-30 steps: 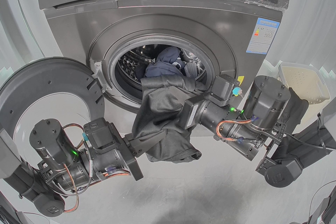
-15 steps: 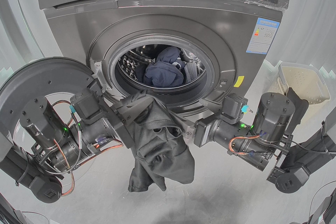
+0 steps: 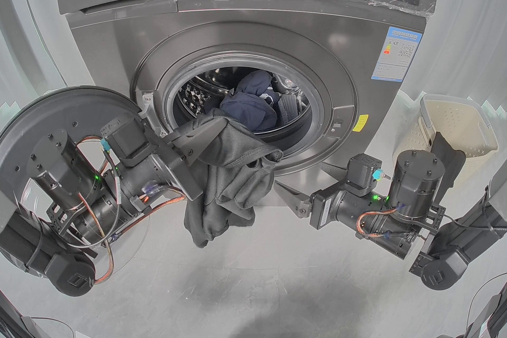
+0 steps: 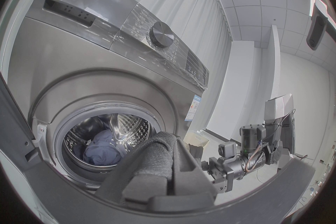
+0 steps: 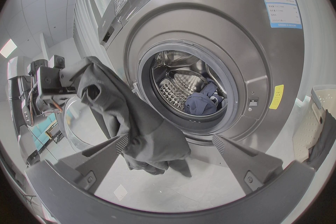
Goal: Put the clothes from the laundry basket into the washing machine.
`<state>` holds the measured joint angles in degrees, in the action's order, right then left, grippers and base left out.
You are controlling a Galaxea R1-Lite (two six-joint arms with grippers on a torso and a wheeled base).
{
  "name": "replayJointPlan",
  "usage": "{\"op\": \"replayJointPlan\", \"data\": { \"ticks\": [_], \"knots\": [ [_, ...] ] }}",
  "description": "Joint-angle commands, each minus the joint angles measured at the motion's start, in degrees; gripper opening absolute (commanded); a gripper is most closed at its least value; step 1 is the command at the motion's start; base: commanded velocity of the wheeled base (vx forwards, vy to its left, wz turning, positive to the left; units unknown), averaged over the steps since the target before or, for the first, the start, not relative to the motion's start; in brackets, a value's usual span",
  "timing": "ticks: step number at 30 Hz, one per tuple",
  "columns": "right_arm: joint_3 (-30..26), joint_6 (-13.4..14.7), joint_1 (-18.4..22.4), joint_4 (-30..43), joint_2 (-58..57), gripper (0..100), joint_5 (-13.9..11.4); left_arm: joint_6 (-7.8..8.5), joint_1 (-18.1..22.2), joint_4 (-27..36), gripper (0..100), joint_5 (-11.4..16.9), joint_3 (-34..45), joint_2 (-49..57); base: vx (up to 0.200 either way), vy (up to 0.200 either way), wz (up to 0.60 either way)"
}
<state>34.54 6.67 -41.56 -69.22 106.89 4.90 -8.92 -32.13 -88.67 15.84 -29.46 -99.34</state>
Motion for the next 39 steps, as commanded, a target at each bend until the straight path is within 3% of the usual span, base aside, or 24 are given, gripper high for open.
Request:
{"op": "replayJointPlan", "data": {
  "ticks": [1,9,18,39],
  "knots": [
    [0.0,-0.1,-0.2,-0.2,1.9,100,0.0,-0.13,0.0,0.0,0,-0.2,-0.9,-0.1,0.0,0.0,0.0],
    [1.4,-0.1,-1.2,-0.4,4.7,100,-0.2,-0.83,0.1,0.0,0,-0.5,-2.1,-0.7,0.0,0.0,0.0],
    [1.9,-0.1,-4.5,-1.0,5.4,100,-0.4,-0.83,0.1,0.0,0,-3.4,-4.3,-2.6,0.0,0.0,0.0],
    [12.5,-0.3,-2.7,-1.8,15.1,100,-0.2,-0.92,-0.1,-0.1,0,-3.6,-4.3,-2.2,0.0,0.0,0.0]
  ]
}}
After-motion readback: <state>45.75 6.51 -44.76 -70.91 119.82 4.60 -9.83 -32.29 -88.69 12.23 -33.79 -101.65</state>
